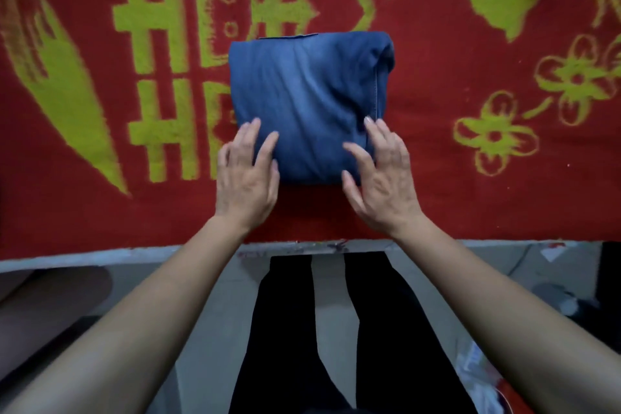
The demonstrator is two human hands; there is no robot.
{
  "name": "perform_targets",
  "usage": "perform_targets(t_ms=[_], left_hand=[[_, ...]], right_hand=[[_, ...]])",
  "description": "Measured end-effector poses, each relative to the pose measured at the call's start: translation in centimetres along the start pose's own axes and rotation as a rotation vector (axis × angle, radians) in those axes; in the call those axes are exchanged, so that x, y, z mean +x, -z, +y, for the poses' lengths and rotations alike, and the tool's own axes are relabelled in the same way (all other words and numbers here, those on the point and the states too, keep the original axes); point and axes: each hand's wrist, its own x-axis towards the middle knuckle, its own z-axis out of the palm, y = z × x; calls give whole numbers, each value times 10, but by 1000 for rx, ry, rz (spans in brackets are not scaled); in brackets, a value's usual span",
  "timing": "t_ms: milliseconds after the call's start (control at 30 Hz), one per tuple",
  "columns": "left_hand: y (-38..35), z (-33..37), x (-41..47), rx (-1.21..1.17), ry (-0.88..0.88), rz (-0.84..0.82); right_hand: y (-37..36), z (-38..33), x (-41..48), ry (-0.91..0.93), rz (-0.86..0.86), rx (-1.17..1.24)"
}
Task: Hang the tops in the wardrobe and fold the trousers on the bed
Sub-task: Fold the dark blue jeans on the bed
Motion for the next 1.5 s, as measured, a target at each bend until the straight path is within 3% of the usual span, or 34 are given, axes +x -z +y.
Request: perform_targets(t_ms=[67,167,300,367,500,567,633,733,833,933,1067,1167,1233,1500], left_hand=[[-6,8,13,39,18,-21],[-26,12,37,98,43,-222],[-57,0,57,160,11,-427],[-53,-3,57,145,-2,-394],[-40,-1,53,82,72,-152],[-38,2,61,32,182,-144],[-46,4,58,60,213,-217],[-67,-1,47,104,184,-290],[-75,-3,48,95,198,-287],[-67,-2,47,45,208,-323],[-42,2,44,-151,264,-243],[-32,9,39,-515,661,-156],[-33,8,40,-661,901,-174],[-50,-4,61,-618,1011,-231]], right_hand=[[-8,-3,11,34,-60,-101],[-33,17,28,-27,-327,-220],[-56,40,39,-123,-576,-152],[-47,33,43,-113,-540,-139],[-27,19,48,-80,6,-118],[-22,9,75,-10,129,-162],[-30,17,101,86,24,-247],[-50,62,124,-100,-302,-192],[-58,75,129,-163,-393,-84],[-47,60,117,-206,-289,-54],[-42,30,78,-474,-104,256],[-40,8,49,-809,-117,586],[-42,3,36,-947,-139,660],[-49,22,47,-905,-201,671]])
